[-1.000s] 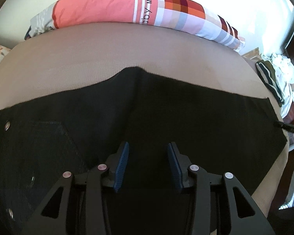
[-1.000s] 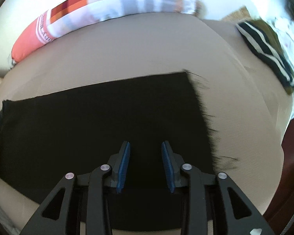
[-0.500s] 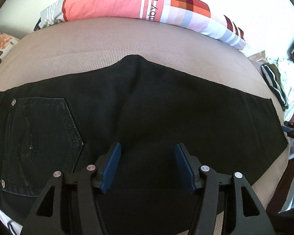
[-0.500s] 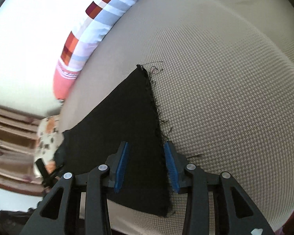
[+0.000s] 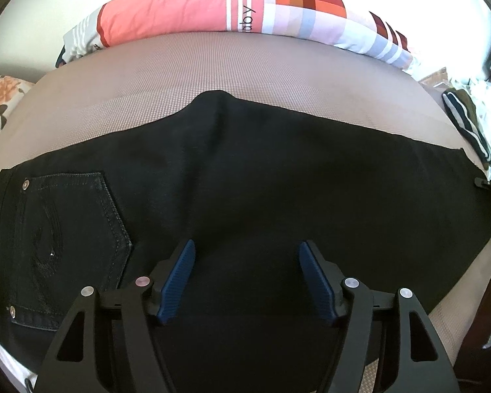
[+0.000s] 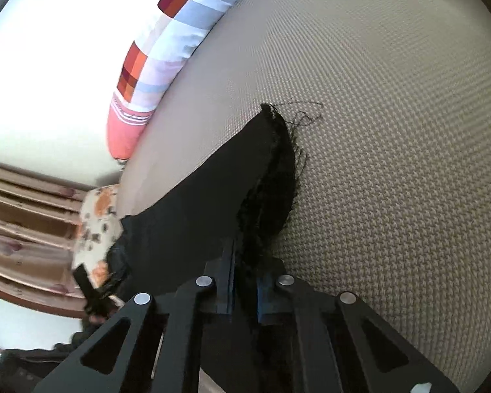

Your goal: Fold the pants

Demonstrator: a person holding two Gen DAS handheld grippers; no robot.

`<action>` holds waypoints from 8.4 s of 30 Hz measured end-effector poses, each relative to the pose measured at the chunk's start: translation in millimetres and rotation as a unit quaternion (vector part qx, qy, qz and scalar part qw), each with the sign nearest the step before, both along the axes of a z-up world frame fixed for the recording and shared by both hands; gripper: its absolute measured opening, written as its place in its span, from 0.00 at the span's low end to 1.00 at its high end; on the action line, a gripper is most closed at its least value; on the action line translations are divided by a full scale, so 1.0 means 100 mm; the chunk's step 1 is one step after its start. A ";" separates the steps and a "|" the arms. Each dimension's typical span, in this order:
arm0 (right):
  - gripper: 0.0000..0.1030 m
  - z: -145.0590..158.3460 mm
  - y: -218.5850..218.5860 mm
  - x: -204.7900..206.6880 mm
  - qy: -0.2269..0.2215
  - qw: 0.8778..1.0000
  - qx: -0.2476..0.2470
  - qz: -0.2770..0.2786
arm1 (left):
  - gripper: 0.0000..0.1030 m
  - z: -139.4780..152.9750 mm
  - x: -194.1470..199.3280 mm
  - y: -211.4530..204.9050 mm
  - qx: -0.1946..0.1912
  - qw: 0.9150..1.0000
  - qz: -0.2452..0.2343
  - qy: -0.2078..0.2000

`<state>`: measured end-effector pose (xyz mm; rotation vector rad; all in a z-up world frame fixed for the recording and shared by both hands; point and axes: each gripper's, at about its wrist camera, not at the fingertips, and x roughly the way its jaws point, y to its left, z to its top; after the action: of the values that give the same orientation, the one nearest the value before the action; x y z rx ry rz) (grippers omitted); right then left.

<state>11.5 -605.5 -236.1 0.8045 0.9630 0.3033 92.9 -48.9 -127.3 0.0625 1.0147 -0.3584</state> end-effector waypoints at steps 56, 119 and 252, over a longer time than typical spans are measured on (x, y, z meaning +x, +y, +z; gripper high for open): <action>0.55 0.78 3.76 0.56 -0.039 0.976 -0.153 0.152 | 0.68 0.22 0.02 0.95 -0.292 0.948 -0.019 0.124; 0.26 0.54 3.18 1.08 -0.050 0.932 -0.356 0.048 | 0.58 0.13 0.61 -0.24 -0.062 0.995 -0.080 0.022; 0.55 0.94 2.80 0.15 -0.072 0.968 -0.214 -0.108 | 0.15 0.45 0.53 -0.20 -0.294 0.946 0.037 0.133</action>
<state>26.5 -325.4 -141.9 0.4767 0.7595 -0.0379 145.4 -68.5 -82.6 -0.5758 1.1359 -0.5984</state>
